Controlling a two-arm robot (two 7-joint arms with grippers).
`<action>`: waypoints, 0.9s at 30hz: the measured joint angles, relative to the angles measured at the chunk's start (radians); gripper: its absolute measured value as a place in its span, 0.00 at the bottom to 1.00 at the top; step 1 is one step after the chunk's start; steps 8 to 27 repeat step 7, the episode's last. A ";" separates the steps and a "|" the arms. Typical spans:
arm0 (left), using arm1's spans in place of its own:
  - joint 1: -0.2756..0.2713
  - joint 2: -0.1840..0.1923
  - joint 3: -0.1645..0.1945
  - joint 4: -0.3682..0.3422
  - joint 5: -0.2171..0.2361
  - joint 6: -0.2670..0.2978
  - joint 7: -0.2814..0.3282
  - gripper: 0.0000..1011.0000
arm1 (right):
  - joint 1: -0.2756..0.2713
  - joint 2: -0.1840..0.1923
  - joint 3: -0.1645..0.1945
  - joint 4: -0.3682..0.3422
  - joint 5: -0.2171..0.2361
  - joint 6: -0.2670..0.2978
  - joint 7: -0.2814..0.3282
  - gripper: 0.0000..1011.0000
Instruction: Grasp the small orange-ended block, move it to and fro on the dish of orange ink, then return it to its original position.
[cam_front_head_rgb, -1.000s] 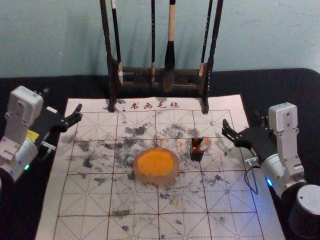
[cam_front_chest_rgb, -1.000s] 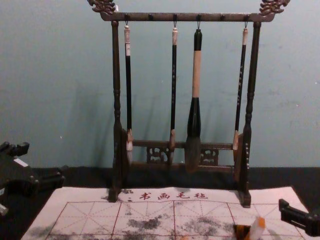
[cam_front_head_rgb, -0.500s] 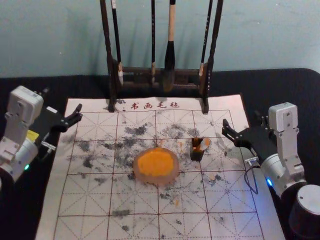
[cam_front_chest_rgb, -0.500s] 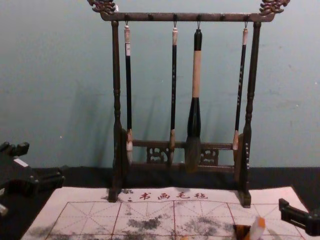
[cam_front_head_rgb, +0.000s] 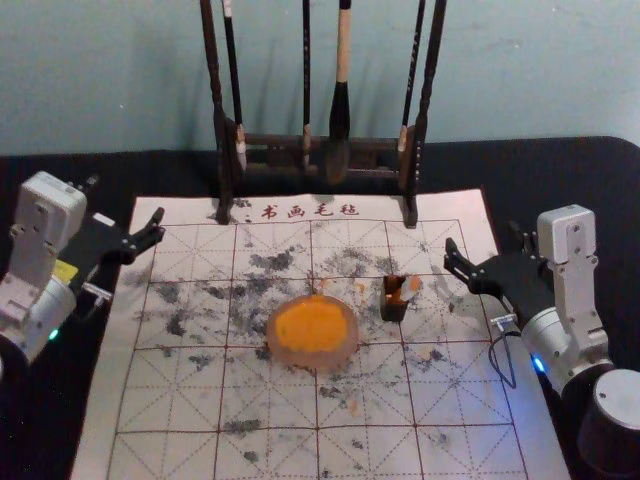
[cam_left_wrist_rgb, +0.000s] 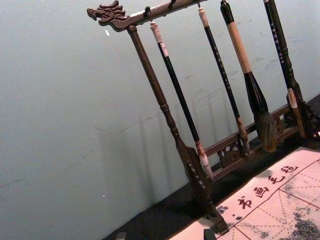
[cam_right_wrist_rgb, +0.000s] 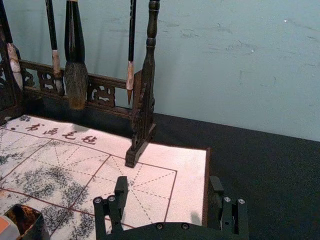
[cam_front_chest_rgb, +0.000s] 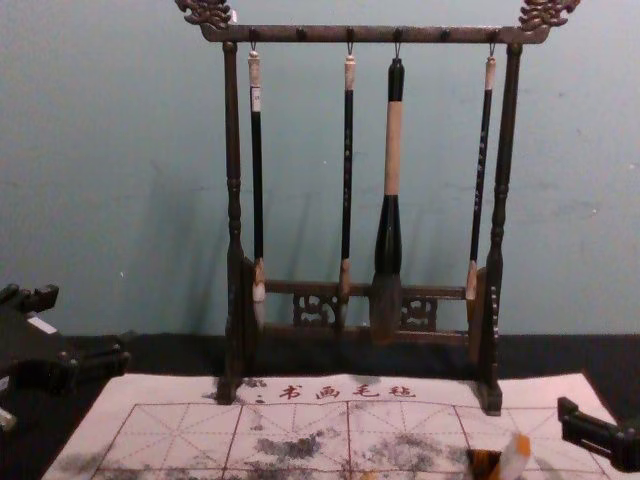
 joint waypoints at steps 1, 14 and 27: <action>0.000 0.000 0.000 0.000 0.000 0.000 0.000 0.99 | 0.000 0.000 0.000 0.000 0.000 0.000 0.000 0.99; 0.000 0.000 0.000 0.000 0.000 0.000 0.000 0.99 | 0.000 0.000 0.000 0.000 0.000 0.000 0.000 0.99; 0.000 0.000 0.000 0.000 0.000 0.000 0.000 0.99 | 0.000 0.000 0.000 0.000 0.000 0.000 0.000 0.99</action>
